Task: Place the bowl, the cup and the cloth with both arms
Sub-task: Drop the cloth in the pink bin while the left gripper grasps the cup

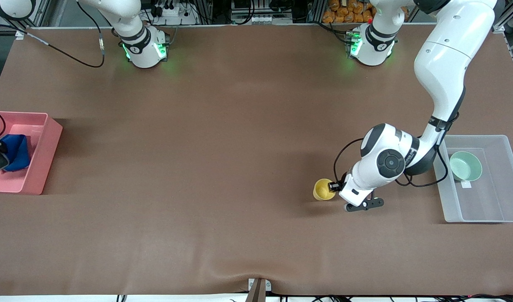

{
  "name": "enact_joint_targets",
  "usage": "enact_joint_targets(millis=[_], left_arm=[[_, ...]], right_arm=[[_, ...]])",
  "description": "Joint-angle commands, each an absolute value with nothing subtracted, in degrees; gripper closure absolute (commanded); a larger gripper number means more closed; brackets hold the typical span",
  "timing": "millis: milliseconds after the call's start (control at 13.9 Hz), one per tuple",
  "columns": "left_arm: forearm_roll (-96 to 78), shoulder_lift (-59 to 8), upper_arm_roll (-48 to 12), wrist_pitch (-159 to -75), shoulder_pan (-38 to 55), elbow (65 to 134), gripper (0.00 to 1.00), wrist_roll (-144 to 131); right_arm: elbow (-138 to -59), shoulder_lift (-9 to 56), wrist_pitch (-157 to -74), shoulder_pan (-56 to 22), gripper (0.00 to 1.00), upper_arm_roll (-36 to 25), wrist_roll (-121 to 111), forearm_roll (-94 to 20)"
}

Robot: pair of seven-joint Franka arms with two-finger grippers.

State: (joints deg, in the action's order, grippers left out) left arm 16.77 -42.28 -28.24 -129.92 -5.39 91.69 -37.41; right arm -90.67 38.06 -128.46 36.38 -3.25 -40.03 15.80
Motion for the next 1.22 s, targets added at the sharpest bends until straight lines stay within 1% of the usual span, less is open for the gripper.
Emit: enact_joint_targets(millis=[0,216,288,504,576,792,1008,1153], left_arm=[[17.4,-42.8,-27.9,-130.0,-4.5,90.0,1.0,-40.2],[17.1,-41.9,-27.9,-129.4,-5.4,89.3,1.0,-41.2],[16.7,-41.6,-27.9,-128.1,-5.4,87.4,1.0,-41.2],[15.6,-41.1,-27.8,-115.6,-6.6,81.1,1.0,-40.3],[15.7,-40.1,-27.9,-114.3,-8.9,80.9,1.0,-39.1],[16.5,-36.2,-27.8,-112.9,-13.4,81.1,1.0,-35.0],[17.0,-33.2,-27.8,-109.2,-22.6,81.1,1.0,-23.3],[17.8,-32.2,-27.8,-108.9,-29.2,81.1,1.0,-12.8]], right_arm=[[-90.3,33.5,-123.9,36.5,0.0,-1.6,-41.7,13.7],[-90.3,27.4,-117.5,36.3,0.0,1.8,-41.5,13.6],[-90.3,25.4,-115.6,36.3,0.0,3.3,-41.1,13.4],[-90.3,21.5,-111.3,34.8,0.0,5.4,-38.2,11.5],[-90.3,20.5,-109.3,33.6,0.0,5.4,-35.1,11.5],[-90.4,16.9,-102.8,28.8,0.0,5.6,-28.3,11.3],[-90.5,13.3,-95.8,20.7,0.0,5.6,-16.8,9.7],[-90.7,11.7,-92.4,14.6,0.0,5.6,-8.6,9.4]])
